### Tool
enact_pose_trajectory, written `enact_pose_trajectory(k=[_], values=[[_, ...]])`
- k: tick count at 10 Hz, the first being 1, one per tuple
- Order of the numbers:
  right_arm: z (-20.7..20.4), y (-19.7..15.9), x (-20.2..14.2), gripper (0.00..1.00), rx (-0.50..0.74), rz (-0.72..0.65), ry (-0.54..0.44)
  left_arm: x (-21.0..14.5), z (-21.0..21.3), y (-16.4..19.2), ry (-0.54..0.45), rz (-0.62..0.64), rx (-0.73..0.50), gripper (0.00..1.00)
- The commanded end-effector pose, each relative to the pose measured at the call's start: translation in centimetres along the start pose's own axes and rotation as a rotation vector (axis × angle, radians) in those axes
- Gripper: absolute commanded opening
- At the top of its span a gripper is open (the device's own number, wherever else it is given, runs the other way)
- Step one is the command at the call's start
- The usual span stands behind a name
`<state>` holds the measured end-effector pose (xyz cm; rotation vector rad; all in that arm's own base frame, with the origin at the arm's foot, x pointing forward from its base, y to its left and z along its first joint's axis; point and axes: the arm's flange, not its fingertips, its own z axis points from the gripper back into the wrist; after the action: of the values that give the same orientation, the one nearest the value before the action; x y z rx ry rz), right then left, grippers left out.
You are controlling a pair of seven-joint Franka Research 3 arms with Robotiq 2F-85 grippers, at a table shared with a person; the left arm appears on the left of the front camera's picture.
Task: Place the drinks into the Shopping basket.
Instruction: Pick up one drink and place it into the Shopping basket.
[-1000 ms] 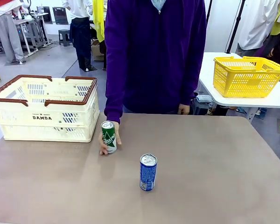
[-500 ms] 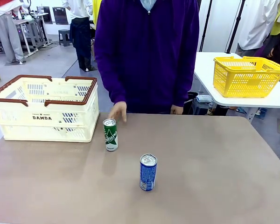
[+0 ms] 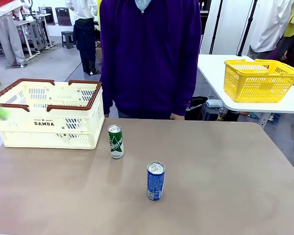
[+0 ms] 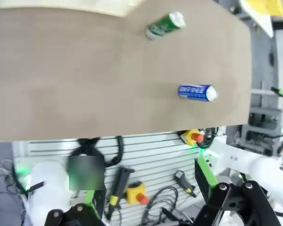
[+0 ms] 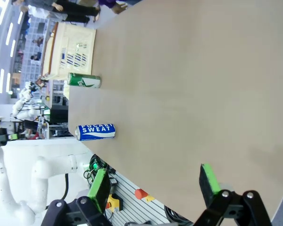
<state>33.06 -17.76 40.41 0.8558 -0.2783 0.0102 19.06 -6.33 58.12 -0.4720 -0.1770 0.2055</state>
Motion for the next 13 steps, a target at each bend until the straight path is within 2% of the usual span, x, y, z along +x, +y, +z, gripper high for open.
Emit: enact_pose_trajectory(k=[1, 2, 4, 5, 6, 8, 9, 10, 11, 12, 13], values=[[0.2, 0.2, -0.1, 1.0, -0.002, -0.002, 0.007, 4.6, -6.2, -8.7, 0.077, -0.003, 0.035, 1.0], [0.2, 0.2, -0.1, 1.0, -0.002, -0.002, 0.007, 5.3, -10.0, -13.1, 0.08, 0.024, 0.091, 1.0], [0.2, 0.2, -0.1, 1.0, -0.002, -0.002, 0.007, 4.4, -17.5, -21.5, 0.122, -0.084, 0.133, 1.0], [0.2, 0.2, -0.1, 1.0, -0.002, -0.002, 0.007, 3.7, -20.2, -24.5, 0.117, -0.129, 0.189, 1.0], [0.2, 0.2, -0.1, 1.0, -0.002, -0.002, 0.007, 2.9, -22.7, -26.7, 0.174, -0.23, 0.186, 1.0], [0.2, 0.2, -0.1, 1.0, -0.002, -0.002, 0.007, 1.6, -26.0, -28.6, 0.276, -0.377, 0.204, 1.0], [0.2, 0.2, -0.1, 1.0, -0.002, -0.002, 0.007, 1.1, -25.0, -29.1, 0.291, -0.461, 0.113, 1.0], [0.2, 0.2, -0.1, 1.0, -0.002, -0.002, 0.007, 0.4, -26.0, -28.0, 0.243, -0.33, 0.181, 1.0], [0.2, 0.2, -0.1, 1.0, -0.002, -0.002, 0.007, 0.4, -26.0, -28.0, 0.243, -0.33, 0.181, 1.0], [0.2, 0.2, -0.1, 1.0, -0.002, -0.002, 0.007, 0.5, -27.1, -28.8, 0.289, -0.397, 0.168, 1.0], [0.2, 0.2, -0.1, 1.0, -0.002, -0.002, 0.007, 0.0, -27.8, -28.5, 0.279, -0.367, 0.263, 1.0]])
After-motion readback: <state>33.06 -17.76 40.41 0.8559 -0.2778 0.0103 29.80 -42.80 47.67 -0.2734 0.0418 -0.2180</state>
